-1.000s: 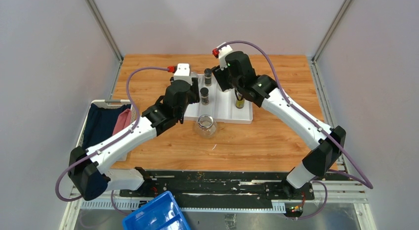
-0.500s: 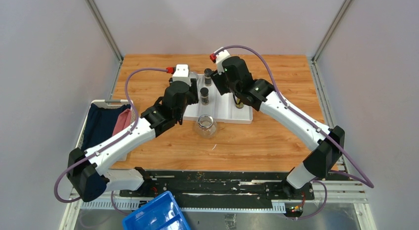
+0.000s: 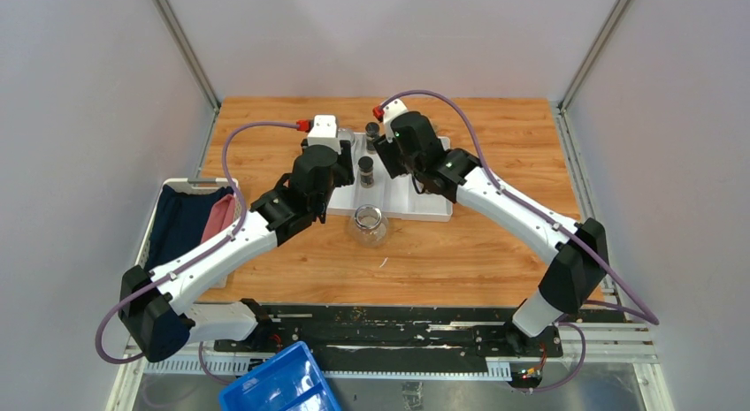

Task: Organize the condiment bottles
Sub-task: Place the bottle in the storage box.

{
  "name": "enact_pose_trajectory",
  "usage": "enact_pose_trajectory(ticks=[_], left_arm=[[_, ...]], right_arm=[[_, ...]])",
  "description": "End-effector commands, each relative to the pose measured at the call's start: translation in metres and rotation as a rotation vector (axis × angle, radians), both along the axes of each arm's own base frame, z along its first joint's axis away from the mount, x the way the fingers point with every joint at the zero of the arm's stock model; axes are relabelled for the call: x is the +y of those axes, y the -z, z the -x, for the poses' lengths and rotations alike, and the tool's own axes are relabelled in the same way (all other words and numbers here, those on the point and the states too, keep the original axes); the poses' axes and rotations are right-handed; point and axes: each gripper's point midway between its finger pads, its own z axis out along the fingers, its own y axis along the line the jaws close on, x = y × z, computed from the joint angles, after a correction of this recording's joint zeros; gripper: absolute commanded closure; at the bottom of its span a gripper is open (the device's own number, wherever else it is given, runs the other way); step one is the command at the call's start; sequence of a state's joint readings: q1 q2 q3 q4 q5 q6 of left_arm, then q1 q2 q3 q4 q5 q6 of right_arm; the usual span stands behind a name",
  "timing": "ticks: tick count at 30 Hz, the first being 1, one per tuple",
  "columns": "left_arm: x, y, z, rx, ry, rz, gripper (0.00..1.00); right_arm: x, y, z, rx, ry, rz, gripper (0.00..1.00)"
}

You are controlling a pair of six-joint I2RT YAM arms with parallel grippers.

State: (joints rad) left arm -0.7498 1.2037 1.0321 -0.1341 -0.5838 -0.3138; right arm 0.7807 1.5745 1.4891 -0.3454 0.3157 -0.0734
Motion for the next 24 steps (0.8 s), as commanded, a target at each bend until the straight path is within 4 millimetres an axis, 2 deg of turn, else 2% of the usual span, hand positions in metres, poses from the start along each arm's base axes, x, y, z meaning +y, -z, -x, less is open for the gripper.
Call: enact_pose_trajectory(ticks=[1,8,15,24], left_arm=[[0.004,0.000,0.002,-0.012,-0.017,-0.014,0.46],[0.004,0.001,0.002,-0.012,-0.014,-0.015,0.46],[0.008,0.002,0.005,-0.016,-0.019,-0.015,0.46],[0.012,-0.001,0.008,-0.025,-0.024,-0.016,0.46]], right_arm=[[0.018,0.005,-0.008,-0.013,0.023,-0.082,1.00],[0.026,0.027,-0.019,0.018,0.106,-0.158,1.00],[0.024,0.037,-0.033,0.011,0.198,-0.175,1.00],[0.020,0.066,-0.046,0.063,0.246,-0.170,1.00]])
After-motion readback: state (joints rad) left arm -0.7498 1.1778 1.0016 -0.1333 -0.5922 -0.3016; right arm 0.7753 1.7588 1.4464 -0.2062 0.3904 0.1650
